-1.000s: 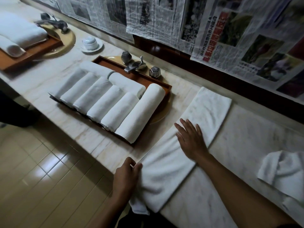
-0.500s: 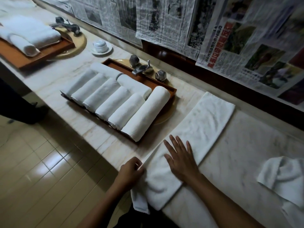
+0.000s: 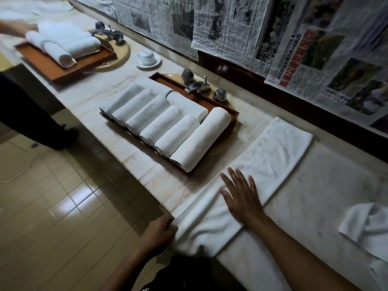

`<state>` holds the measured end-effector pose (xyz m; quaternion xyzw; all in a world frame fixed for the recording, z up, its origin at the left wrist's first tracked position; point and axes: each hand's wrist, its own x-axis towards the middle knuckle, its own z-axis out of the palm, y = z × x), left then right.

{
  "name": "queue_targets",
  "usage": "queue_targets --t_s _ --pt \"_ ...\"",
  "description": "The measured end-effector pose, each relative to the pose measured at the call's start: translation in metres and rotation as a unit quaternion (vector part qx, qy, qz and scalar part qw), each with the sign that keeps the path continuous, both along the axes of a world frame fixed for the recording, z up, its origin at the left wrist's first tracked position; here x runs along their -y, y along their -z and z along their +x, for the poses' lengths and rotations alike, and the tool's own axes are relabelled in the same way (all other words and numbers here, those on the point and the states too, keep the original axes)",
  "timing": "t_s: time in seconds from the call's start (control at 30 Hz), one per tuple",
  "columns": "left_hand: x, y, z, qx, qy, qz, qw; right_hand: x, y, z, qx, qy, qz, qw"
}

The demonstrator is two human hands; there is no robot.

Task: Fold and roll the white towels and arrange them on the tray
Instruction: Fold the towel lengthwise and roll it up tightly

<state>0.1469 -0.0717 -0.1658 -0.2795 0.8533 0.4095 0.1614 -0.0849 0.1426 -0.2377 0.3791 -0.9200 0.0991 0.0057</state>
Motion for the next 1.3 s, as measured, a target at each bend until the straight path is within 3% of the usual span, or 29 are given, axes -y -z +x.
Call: queue_targets --t_s 0.1,0.3,0.6,0.77,0.97,1.1,1.3 --pt "0.005 0.006 0.009 -0.007 0.024 -0.035 0.999 0.001 -0.001 -0.001 0.004 -0.002 0.005 1.000" --pt "0.018 0.011 0.026 -0.071 -0.054 0.046 0.995 -0.001 -0.003 0.000 0.007 0.000 0.009 1.000" --pt "0.025 0.033 0.039 -0.029 -0.068 -0.053 0.996 0.002 -0.006 0.001 0.007 0.002 0.007 1.000" --pt "0.026 0.042 0.042 0.040 0.019 -0.080 0.996 0.006 -0.006 0.001 0.019 0.003 0.018 1.000" --pt "0.029 0.020 0.023 -0.094 0.017 -0.082 0.992 0.013 -0.014 0.031 0.056 0.076 -0.012 0.995" --pt "0.027 0.004 0.000 -0.166 0.069 -0.065 0.982 0.019 -0.025 0.065 0.043 0.166 -0.039 0.984" --pt "0.019 -0.006 -0.034 -0.239 0.154 -0.073 0.956 0.018 -0.011 0.122 0.055 0.179 0.055 0.981"
